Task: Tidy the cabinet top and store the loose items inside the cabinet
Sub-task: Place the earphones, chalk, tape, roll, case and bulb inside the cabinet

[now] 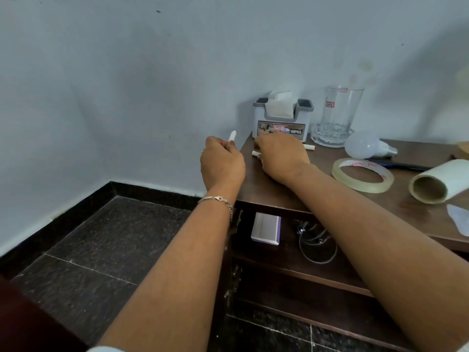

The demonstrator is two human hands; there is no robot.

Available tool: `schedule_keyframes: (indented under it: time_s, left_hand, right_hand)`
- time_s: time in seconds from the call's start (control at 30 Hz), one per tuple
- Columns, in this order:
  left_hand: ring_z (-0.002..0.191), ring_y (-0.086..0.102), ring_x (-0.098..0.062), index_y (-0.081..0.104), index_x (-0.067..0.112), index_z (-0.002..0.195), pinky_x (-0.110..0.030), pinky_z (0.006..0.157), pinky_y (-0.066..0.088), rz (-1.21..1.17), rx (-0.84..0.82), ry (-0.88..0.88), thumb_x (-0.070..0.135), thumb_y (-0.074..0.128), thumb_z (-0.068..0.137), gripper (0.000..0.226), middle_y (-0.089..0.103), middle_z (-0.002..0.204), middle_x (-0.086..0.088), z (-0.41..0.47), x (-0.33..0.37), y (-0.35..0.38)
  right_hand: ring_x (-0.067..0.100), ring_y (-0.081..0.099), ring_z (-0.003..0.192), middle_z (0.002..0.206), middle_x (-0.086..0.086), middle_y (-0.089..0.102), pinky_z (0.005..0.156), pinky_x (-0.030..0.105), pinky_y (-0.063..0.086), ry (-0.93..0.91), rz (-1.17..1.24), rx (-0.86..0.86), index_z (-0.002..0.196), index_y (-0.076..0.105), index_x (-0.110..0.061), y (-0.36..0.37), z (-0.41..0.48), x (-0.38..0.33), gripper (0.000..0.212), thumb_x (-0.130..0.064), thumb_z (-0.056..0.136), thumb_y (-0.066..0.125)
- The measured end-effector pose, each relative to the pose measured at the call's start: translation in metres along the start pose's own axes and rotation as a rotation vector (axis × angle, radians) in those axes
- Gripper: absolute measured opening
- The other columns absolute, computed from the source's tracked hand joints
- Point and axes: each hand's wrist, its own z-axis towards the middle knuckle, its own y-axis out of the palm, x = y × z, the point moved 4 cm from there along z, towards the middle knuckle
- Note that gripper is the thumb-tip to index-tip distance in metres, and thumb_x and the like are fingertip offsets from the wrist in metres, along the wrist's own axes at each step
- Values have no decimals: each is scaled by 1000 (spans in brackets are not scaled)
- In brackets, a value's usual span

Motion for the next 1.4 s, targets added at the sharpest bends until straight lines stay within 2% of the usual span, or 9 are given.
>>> schedule_keyframes:
  time_s: [0.2,0.4,0.57,0.7,0.8,0.93,1.1,1.27,1.4]
  left_hand:
    - [64,70,-23,54,18,91,-41,69,61,-36,-49,-14,27,55,93,10,58,78,5,-12,10,-4]
    - [65,65,-15,63,18,93,-44,76,60,-112,-194,9,33,60,88,16,67,77,2,-61,23,-3]
    - [72,64,-8,66,21,89,-28,74,57,-218,-393,85,28,64,89,7,70,82,-1,-128,40,4]
    - [70,68,-11,66,10,98,-22,64,57,-364,-808,-49,21,67,88,15,73,84,-4,-159,35,7]
    - [73,67,-11,68,10,98,-23,66,58,-287,-1049,-101,17,69,84,16,73,88,-4,-175,11,16]
    - [67,65,-6,67,12,96,-21,62,58,-201,-1041,-251,16,71,82,15,71,86,-1,-187,-34,40]
    - [58,62,-6,65,16,89,-18,51,55,-51,-856,-327,13,71,85,8,67,81,0,-194,-80,80]
    - [51,63,-10,66,18,84,-20,46,51,30,-719,-265,14,72,85,7,69,80,-3,-201,-92,117]
    - [53,68,-14,71,20,80,-26,54,58,217,-665,-56,27,72,84,9,71,71,-2,-204,-81,142]
  right_hand:
    - [28,60,107,114,8,66,91,39,47,83,343,109,124,60,-16,-15,-46,27,35,-12,89,57]
    - [10,66,73,86,-12,64,79,34,56,180,847,312,112,66,-21,-40,-117,45,28,-8,87,61]
    - [13,69,82,92,-2,65,78,39,59,276,1107,385,114,65,-22,-44,-180,60,28,-8,90,64]
    - [15,68,81,94,2,67,79,36,59,310,1177,421,115,64,-16,-28,-237,64,29,-3,89,65]
    - [14,68,80,92,1,67,78,30,58,399,1204,394,115,65,-17,0,-271,70,30,-2,88,66]
    - [11,65,79,94,11,70,74,21,54,591,1175,316,111,67,-10,43,-290,95,31,0,83,71]
    - [5,66,71,81,-4,68,71,21,55,726,1055,248,91,63,-16,75,-291,131,23,-1,77,75]
    - [4,66,68,74,-11,65,66,21,54,730,719,240,78,64,-20,91,-281,163,13,-12,74,75]
    - [9,66,77,76,-9,65,62,16,45,747,566,178,80,67,-20,94,-266,176,9,-22,76,75]
